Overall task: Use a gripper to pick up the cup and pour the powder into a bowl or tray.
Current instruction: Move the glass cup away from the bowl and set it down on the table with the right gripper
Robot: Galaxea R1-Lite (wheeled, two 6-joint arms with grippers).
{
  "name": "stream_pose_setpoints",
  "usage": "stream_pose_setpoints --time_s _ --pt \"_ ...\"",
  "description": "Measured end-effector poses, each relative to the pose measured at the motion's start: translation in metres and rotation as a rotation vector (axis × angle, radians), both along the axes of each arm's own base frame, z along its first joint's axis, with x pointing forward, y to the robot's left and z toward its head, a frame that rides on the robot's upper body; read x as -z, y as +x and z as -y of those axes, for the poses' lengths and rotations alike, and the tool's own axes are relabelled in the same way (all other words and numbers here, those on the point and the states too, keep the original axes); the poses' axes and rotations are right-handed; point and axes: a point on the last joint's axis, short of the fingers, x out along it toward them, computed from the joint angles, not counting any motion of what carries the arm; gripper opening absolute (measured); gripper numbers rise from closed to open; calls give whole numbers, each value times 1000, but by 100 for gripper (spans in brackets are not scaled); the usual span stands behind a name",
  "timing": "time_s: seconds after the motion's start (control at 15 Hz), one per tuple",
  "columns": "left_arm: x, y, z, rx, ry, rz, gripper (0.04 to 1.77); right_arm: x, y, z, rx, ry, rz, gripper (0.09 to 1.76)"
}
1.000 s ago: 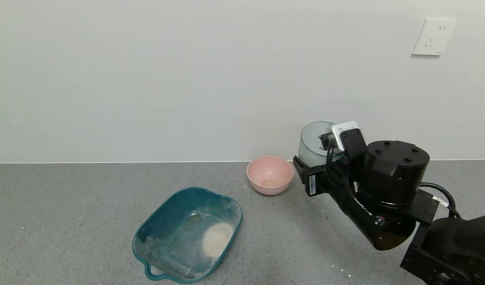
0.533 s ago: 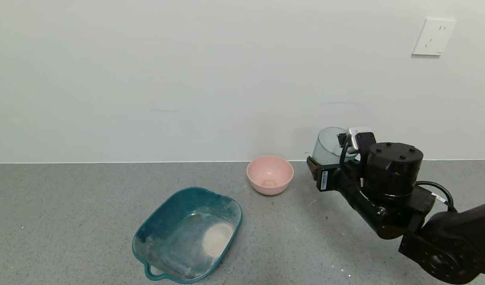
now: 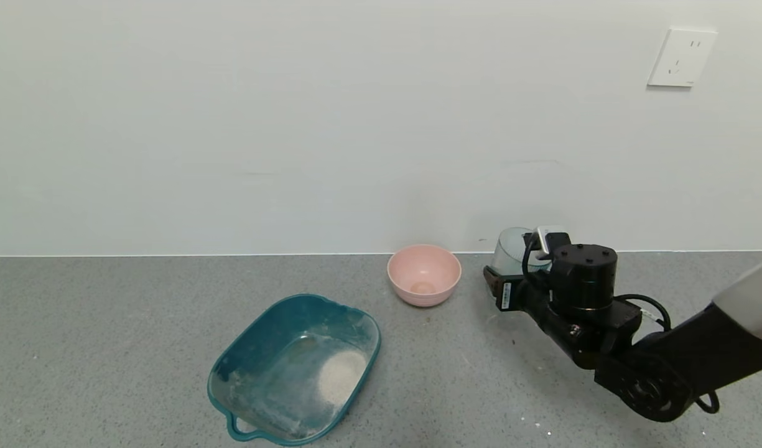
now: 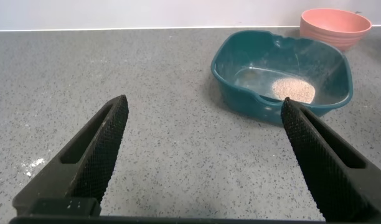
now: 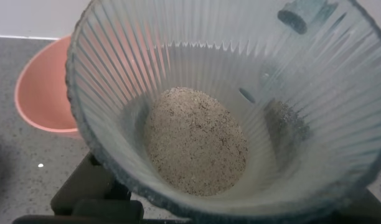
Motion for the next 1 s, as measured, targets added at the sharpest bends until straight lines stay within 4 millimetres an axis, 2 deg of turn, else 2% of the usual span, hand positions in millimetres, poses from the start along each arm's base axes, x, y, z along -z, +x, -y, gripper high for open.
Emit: stream_pose_setpoints --time_s 0.2,0.53,1.0 --pt "0 0 0 0 0 0 176 20 18 2 17 -5 -14 134" --pt "0 0 0 0 0 0 176 38 43 4 10 -23 -26 134" --pt "0 0 0 0 0 0 176 47 59 4 -6 -60 -17 134"
